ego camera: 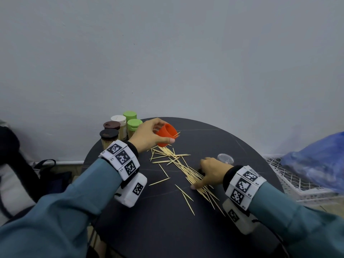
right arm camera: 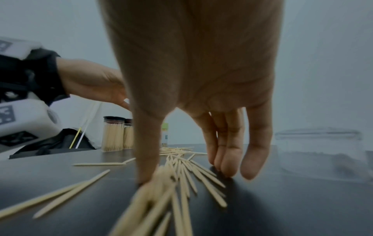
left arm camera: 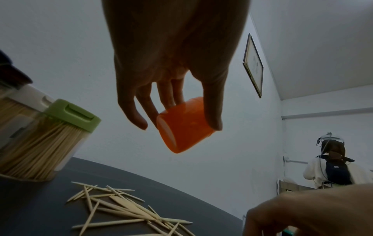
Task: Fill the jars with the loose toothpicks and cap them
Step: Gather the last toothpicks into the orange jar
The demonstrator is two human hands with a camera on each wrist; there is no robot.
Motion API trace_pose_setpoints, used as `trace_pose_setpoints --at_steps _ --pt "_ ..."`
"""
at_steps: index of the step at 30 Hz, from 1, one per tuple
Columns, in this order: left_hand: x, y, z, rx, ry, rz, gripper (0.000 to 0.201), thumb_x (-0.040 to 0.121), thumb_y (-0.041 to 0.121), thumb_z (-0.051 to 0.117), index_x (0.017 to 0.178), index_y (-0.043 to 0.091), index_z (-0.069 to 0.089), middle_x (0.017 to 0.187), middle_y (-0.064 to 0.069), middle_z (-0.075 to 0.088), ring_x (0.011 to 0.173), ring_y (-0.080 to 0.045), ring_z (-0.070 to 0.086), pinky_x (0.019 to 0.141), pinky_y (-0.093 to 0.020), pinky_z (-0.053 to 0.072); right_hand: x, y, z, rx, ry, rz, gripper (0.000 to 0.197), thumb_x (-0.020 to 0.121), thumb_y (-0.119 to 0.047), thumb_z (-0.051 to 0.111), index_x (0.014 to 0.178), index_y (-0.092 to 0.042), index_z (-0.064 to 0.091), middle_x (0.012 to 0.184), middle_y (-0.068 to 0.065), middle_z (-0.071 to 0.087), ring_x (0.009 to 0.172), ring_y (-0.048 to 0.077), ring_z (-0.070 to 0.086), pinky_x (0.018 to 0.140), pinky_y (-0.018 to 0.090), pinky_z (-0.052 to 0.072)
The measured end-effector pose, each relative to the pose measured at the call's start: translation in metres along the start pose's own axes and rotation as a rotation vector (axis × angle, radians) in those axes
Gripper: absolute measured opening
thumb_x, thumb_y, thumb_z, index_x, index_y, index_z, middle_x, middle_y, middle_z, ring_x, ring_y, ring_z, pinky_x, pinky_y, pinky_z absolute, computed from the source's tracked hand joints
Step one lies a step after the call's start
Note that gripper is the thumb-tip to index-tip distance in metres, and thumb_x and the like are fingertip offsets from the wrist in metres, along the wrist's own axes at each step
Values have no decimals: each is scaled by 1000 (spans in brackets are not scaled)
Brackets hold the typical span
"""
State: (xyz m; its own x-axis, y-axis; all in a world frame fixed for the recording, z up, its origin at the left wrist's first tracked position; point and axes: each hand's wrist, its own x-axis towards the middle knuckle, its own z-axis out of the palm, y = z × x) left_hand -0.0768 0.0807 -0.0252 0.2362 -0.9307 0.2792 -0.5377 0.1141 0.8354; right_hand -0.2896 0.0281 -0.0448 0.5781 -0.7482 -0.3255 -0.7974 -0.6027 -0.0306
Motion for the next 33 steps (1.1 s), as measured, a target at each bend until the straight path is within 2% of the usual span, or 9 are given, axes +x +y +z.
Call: trace_pose_setpoints --at_steps 2,3,7,10,14,19,23,29,33 --pt "0 0 1 11 -5 -2 57 67 21 84 117 14 58 117 -4 62 110 -18 55 91 -27 45 4 0 2 51 21 6 35 80 -43 68 78 -13 52 82 0 52 75 15 51 62 22 41" --pt "0 -1 1 15 -7 -3 57 67 21 84 117 15 58 117 -4 62 110 -19 55 91 -27 45 7 -1 1 78 28 8 33 82 -38 68 70 -13 50 74 0 51 70 15 50 57 21 38" --pt "1 -1 2 17 -12 -2 58 67 22 84 117 15 57 117 -3 61 110 -18 55 90 -27 44 16 -4 0 131 39 32 27 84 -25 67 103 -5 64 108 11 64 99 25 61 83 30 50" --pt "1 0 1 24 -12 -6 58 67 22 83 118 15 57 117 -2 60 110 -17 54 90 -26 44 23 -6 0 115 60 50 27 86 -21 65 107 -4 63 114 13 62 105 27 60 90 34 50" --pt "1 -1 1 29 -14 -10 59 67 23 83 118 16 56 119 -3 59 111 -19 54 90 -28 46 27 -9 -3 105 60 72 35 88 -22 63 115 -1 56 118 14 58 105 27 58 90 32 49" --pt "1 -1 0 36 -16 -11 60 67 25 83 120 17 55 122 -4 58 113 -19 54 91 -30 46 30 -9 -7 70 54 74 35 89 -22 62 114 2 55 103 13 56 89 23 53 74 27 41" --pt "2 -1 1 46 -20 -15 61 68 26 82 122 17 54 124 -4 57 115 -20 53 92 -30 47 30 -3 -11 89 97 60 33 86 -21 66 112 -2 60 115 14 60 103 27 59 77 26 44" --pt "1 0 2 79 -41 -18 62 69 28 81 124 18 53 125 -2 56 116 -18 52 89 -28 45 27 8 -16 195 188 52 30 85 -22 67 109 -4 64 109 12 64 99 23 61 81 26 48" --pt "0 0 3 80 -47 -26 62 69 28 82 124 18 53 125 -2 57 116 -18 52 91 -29 45 28 15 -19 377 261 38 19 84 -16 67 98 -3 67 97 13 70 87 23 68 83 33 55"
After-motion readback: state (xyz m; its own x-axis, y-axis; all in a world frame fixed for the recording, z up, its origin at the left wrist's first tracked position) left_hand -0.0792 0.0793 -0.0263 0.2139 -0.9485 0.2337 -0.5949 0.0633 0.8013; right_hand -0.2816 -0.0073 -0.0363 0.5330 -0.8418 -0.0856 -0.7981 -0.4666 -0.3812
